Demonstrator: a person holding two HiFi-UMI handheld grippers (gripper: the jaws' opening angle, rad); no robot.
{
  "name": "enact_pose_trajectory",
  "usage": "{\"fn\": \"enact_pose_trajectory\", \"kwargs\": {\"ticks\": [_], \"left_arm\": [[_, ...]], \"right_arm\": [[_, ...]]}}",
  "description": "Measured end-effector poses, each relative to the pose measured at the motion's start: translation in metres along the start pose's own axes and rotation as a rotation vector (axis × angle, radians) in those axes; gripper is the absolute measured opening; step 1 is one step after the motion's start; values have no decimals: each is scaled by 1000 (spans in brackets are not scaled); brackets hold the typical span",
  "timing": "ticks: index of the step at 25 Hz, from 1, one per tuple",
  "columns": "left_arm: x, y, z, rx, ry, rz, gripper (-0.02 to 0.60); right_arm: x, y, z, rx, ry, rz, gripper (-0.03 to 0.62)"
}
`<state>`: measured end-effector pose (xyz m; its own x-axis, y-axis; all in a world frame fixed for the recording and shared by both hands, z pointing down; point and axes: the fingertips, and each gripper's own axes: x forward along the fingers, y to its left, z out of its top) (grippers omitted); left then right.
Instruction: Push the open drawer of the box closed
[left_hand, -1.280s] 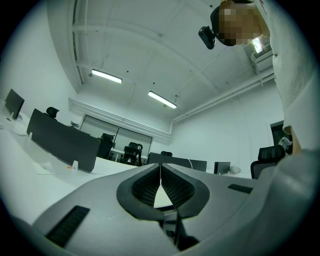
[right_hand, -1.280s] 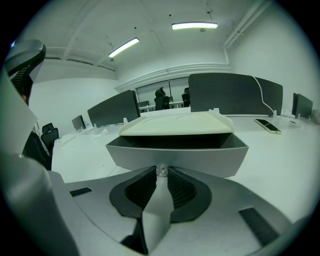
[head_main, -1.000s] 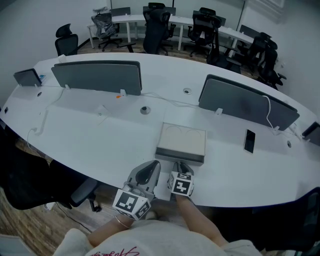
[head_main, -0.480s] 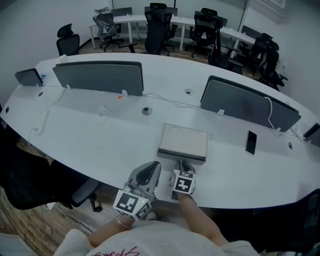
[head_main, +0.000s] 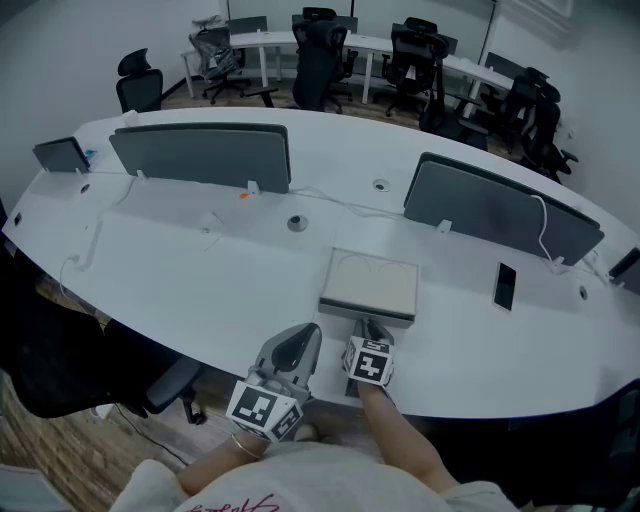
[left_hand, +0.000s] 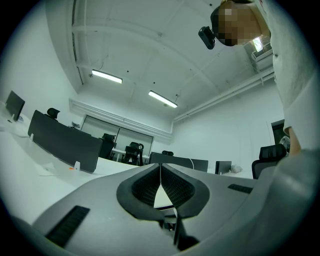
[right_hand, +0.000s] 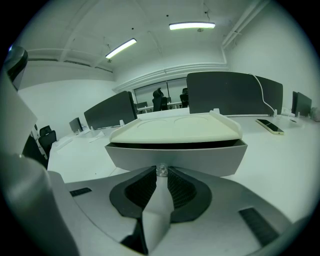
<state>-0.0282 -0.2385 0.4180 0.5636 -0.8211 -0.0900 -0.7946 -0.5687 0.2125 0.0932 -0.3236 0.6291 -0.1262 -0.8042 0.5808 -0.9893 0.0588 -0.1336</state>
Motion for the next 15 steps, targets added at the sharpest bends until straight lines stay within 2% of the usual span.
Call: {"fn": "enact_pose_trajectory", "kwargs": {"ticks": [15], "left_arm": [[-4,2,2,3,-7,2,19]], "right_arm": [[7,-2,5,15,2,-1,78]]}}
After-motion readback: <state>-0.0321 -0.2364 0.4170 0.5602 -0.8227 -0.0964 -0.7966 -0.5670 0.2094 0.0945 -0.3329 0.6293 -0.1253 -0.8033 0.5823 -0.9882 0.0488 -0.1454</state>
